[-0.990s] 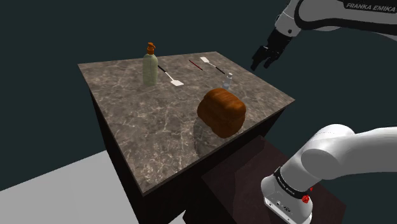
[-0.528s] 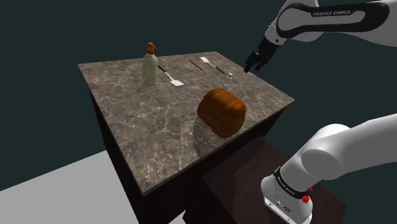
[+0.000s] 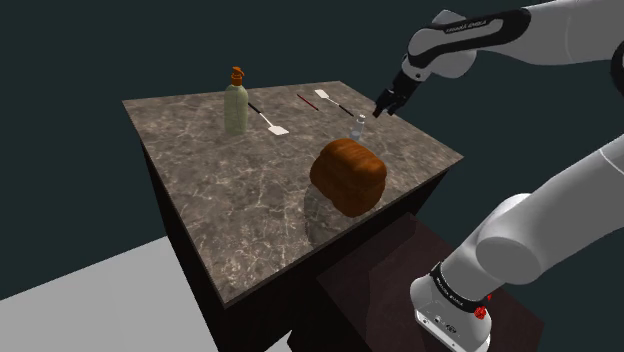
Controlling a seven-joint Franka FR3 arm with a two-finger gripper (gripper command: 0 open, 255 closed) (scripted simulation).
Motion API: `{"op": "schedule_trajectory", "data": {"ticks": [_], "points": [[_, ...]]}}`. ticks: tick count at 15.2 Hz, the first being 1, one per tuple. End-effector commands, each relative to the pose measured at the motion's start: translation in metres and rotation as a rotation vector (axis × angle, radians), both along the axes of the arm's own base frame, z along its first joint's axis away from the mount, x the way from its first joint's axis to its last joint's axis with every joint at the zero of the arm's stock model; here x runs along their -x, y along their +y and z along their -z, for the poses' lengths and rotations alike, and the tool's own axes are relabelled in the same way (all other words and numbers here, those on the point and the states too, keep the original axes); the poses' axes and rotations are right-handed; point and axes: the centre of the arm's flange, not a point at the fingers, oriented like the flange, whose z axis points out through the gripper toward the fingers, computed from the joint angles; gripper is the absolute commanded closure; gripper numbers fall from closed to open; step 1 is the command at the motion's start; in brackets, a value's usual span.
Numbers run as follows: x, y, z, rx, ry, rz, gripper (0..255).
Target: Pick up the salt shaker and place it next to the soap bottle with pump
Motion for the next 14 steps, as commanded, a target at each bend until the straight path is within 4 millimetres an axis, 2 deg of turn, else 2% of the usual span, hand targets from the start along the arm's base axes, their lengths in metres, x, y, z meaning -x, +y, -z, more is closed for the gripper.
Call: {"op": "schedule_trajectory", "data": {"ticks": [1,10,14], "points": [[-0.015,-0.016,0.014,-0.008,-0.006,-0.012,0],[-0.092,-0.082,0.081,-0.051,-0.030,-0.062,0],[-0.101,-0.084,0.101,-0.053,-0.032,-0.066,0]]}}
